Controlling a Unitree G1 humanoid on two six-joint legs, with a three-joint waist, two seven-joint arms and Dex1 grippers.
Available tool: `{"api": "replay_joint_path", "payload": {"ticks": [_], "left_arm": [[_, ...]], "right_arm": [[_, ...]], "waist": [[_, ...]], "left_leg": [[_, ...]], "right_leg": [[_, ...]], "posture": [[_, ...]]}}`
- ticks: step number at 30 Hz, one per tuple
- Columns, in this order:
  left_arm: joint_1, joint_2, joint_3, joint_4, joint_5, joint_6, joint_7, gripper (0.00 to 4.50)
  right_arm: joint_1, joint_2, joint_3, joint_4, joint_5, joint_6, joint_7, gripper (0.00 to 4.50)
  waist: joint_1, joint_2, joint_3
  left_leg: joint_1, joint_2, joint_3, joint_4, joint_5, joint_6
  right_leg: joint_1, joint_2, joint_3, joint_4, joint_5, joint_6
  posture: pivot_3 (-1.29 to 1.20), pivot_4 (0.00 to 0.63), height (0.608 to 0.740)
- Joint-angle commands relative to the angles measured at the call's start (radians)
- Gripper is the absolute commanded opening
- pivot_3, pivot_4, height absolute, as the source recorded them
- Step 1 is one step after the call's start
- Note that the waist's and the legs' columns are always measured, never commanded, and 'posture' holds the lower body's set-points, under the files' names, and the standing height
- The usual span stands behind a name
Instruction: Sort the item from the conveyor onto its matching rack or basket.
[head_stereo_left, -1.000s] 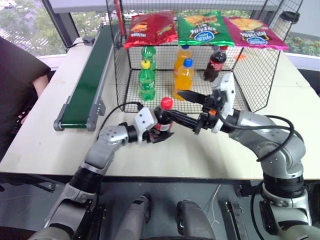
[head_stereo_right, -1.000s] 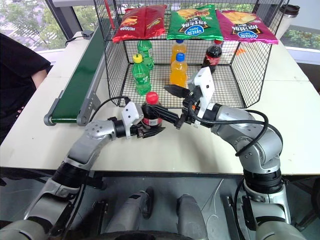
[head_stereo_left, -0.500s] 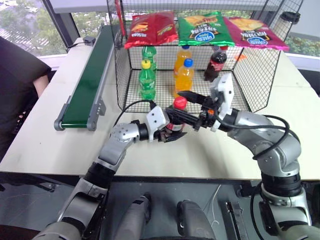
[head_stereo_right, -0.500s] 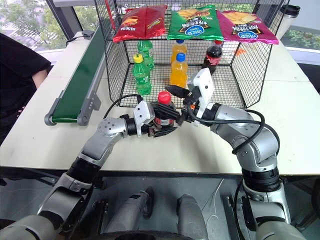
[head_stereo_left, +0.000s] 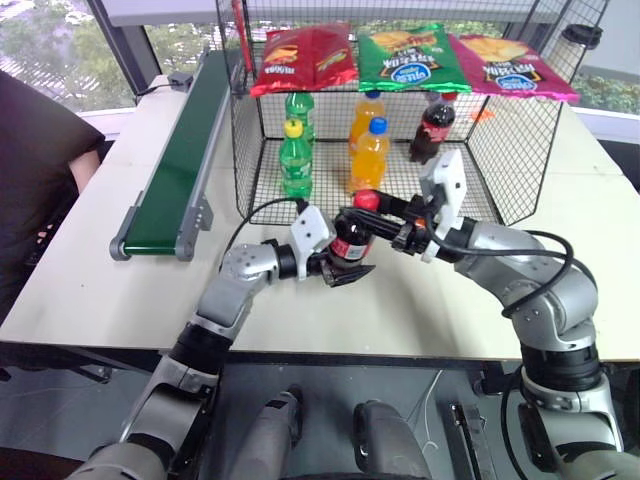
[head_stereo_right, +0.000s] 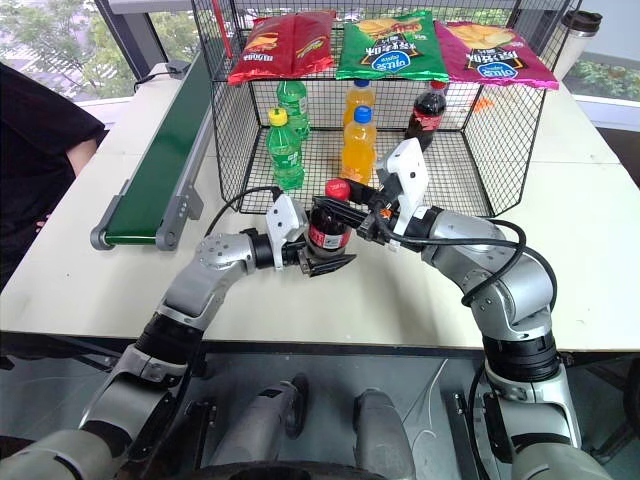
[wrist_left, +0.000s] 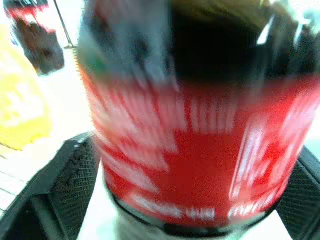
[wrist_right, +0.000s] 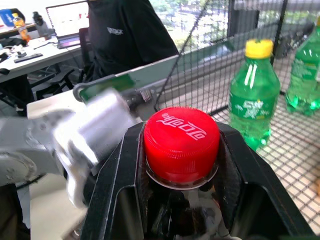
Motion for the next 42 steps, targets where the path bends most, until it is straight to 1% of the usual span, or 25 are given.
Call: {"api": "replay_joint_path", "payload": {"ticks": [1,3,6,10,12,17,23,27,31,33,34,37,38,42], "left_arm": [[-0.008,0.006,0.013,-0.045,-0.004,0.006,0.002,4.49],[0.0,0.018,0.014,-0.053,0.01,0.009,0.012,4.49],[0.028,0.062,0.018,-0.089,-0.002,0.031,-0.017,4.49],[0.058,0.118,0.045,-0.151,-0.045,0.101,-0.035,4.49],[0.083,0.134,0.059,-0.182,-0.045,0.119,-0.017,4.49],[0.118,0.118,0.096,-0.218,-0.04,0.141,0.061,4.49],[0.125,0.085,0.108,-0.217,-0.021,0.13,0.137,4.49],[0.128,0.082,0.103,-0.228,-0.022,0.133,0.153,4.49],[0.132,0.084,0.102,-0.231,-0.019,0.128,0.164,4.49],[0.133,0.084,0.102,-0.23,-0.017,0.127,0.171,4.5],[0.133,0.085,0.102,-0.23,-0.018,0.127,0.172,4.5],[0.133,0.084,0.1,-0.228,-0.016,0.124,0.178,4.5],[0.133,0.084,0.099,-0.227,-0.016,0.123,0.179,4.5],[0.134,0.086,0.099,-0.226,-0.017,0.123,0.181,4.5]], "right_arm": [[-0.046,0.002,-0.056,-0.015,0.011,-0.025,-0.017,1.16],[-0.066,-0.001,-0.078,0.008,0.003,-0.032,-0.038,1.16],[-0.1,-0.013,-0.111,0.061,-0.019,-0.053,-0.064,1.16],[-0.145,-0.04,-0.121,0.167,-0.115,-0.106,-0.104,1.16],[-0.178,-0.044,-0.131,0.266,-0.174,-0.162,-0.13,1.16],[-0.251,-0.024,-0.142,0.482,-0.289,-0.311,-0.196,1.16],[-0.349,0.01,-0.15,0.736,-0.373,-0.476,-0.242,1.16],[-0.402,0.012,-0.151,0.882,-0.405,-0.563,-0.238,1.16],[-0.431,0.01,-0.154,0.987,-0.42,-0.619,-0.225,1.16],[-0.436,0.008,-0.153,1.014,-0.423,-0.633,-0.215,2.22],[-0.437,0.008,-0.152,1.021,-0.424,-0.638,-0.211,2.6],[-0.433,0.008,-0.152,1.023,-0.428,-0.642,-0.2,4.09],[-0.43,0.008,-0.152,1.017,-0.429,-0.639,-0.197,4.47],[-0.417,0.005,-0.151,0.984,-0.431,-0.62,-0.191,4.47]], "waist": [[0.0,0.0,0.0],[0.0,0.0,0.0],[-0.001,0.0,0.0],[0.0,0.0,0.0],[0.0,0.0,0.0],[0.0,0.0,0.0],[-0.005,0.001,0.0],[-0.004,0.001,0.0],[-0.003,0.001,0.0],[-0.003,0.001,0.0],[-0.003,0.001,0.0],[-0.004,0.001,0.0],[-0.004,0.001,0.0],[-0.004,0.001,0.0]], "left_leg": [[0.0,0.0,0.0,0.0,0.0,0.0],[0.0,0.0,0.0,0.0,0.0,0.0],[0.0,0.0,0.0,0.0,0.0,0.0],[0.0,0.0,0.0,0.0,0.0,0.0],[0.0,0.0,0.0,0.0,0.0,0.0],[0.0,0.0,0.001,0.0,0.0,0.0],[0.001,0.0,0.001,0.0,0.001,0.0],[0.001,0.0,0.001,0.0,0.001,-0.001],[0.001,0.0,0.001,0.0,0.001,-0.001],[0.001,0.0,0.001,0.0,0.001,-0.001],[0.001,0.0,0.001,0.0,0.001,-0.001],[0.002,0.0,0.001,0.0,0.001,-0.001],[0.002,0.0,0.001,0.0,0.001,-0.001],[0.002,0.0,0.001,0.0,0.001,-0.001]], "right_leg": [[0.0,0.0,0.0,0.0,0.0,0.0],[0.0,0.0,0.0,0.0,0.0,0.0],[0.0,0.0,0.0,0.001,0.0,0.0],[0.0,0.0,0.0,0.001,0.0,0.0],[0.0,0.0,0.0,0.001,0.0,0.0],[0.0,0.0,0.0,0.001,0.0,0.0],[0.0,0.001,0.001,0.002,0.0,0.001],[-0.001,0.003,0.001,0.004,0.001,0.002],[-0.001,0.003,0.001,0.004,0.001,0.002],[0.0,0.003,0.001,0.004,0.001,0.002],[-0.001,0.003,0.001,0.004,0.001,0.002],[0.0,0.003,0.001,0.004,0.001,0.002],[0.0,0.004,0.001,0.004,0.001,0.002],[0.0,0.004,0.002,0.005,0.001,0.002]], "posture": [[0.0,0.15,0.738],[0.0,0.15,0.738],[0.0,0.15,0.738],[0.0,0.15,0.738],[0.0,0.15,0.738],[0.0,0.15,0.738],[0.0,0.15,0.738],[0.0,0.15,0.738],[0.0,0.15,0.738],[0.0,0.15,0.738],[0.0,0.15,0.738],[0.0,0.15,0.738],[0.0,0.15,0.738],[0.0,0.15,0.738]]}}
